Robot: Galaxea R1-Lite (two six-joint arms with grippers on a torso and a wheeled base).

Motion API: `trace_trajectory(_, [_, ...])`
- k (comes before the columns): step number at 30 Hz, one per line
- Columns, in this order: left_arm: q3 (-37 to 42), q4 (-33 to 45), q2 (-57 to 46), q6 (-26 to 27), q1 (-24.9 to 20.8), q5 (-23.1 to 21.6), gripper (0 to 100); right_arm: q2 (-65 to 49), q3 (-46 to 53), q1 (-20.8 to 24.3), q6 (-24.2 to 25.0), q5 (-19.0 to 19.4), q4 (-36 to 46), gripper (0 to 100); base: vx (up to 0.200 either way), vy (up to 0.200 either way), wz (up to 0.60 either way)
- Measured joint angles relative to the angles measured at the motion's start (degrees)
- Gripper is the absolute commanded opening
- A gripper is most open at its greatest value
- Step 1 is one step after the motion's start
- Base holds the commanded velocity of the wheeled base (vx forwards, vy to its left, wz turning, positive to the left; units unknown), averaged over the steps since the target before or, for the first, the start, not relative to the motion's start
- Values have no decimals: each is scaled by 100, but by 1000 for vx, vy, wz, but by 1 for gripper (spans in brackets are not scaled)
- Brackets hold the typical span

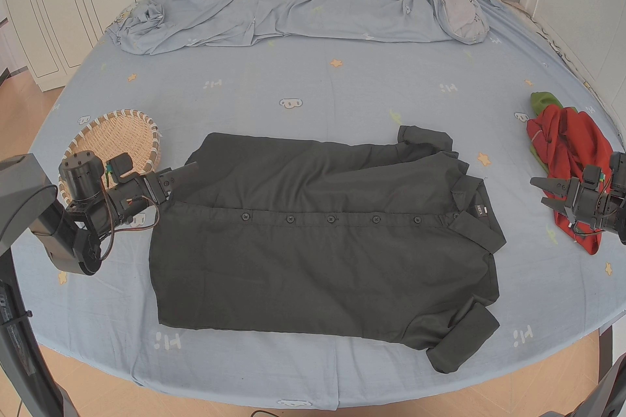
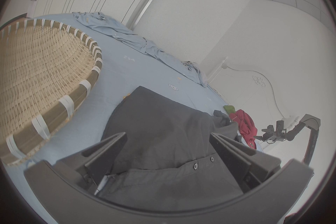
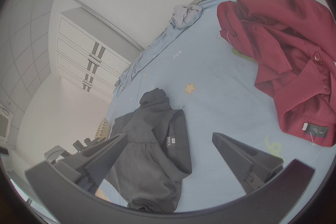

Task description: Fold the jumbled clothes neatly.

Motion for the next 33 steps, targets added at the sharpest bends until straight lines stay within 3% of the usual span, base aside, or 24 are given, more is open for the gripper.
trace_trajectory(9, [227,-68,-538,-325,-172,-52,100,74,20,48,5,15,29,100,0,0,0])
trace_trajectory(20, [1156,-68,-1006,-703,-718,-455,100,378,11,293,118,414,7,100,0,0,0])
trace_trajectory(33, [1910,-83,-750,-723,-1046,-542,100,1386,-2348,897,975,389,-74,100,0,0,0])
